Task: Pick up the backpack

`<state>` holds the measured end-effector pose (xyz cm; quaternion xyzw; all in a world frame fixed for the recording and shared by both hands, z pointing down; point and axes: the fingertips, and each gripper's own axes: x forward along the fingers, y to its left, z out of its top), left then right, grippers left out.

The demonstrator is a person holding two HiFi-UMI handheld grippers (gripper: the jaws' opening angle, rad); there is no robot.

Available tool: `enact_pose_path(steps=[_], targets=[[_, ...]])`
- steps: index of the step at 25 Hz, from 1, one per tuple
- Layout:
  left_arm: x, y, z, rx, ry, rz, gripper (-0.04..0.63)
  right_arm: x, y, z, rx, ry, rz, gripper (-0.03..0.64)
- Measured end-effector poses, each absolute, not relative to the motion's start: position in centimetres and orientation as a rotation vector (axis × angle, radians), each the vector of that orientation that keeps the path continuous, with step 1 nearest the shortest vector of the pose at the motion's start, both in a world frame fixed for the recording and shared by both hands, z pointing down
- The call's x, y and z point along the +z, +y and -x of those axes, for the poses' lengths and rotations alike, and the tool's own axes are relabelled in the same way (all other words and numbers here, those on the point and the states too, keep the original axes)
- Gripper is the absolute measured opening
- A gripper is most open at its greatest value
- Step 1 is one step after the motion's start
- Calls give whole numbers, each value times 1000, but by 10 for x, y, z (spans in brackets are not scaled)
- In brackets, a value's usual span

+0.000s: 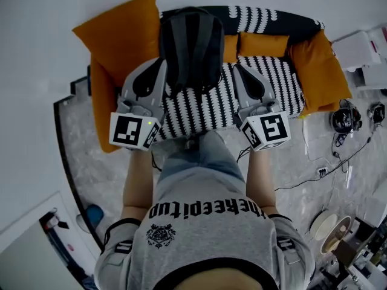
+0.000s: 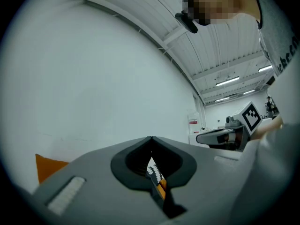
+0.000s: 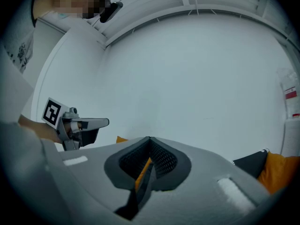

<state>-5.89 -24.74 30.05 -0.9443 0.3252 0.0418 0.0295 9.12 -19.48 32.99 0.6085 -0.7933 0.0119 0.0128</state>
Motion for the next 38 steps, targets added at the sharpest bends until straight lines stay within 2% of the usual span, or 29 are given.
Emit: enact_pose_path(steps=[14, 38], targets=[[305, -284, 50, 109, 1077, 2896, 15, 354, -253, -105, 135, -2461, -1775, 2], [377, -334, 19, -105, 1215, 2975, 15, 503, -319, -133, 608, -2378, -1545, 3]])
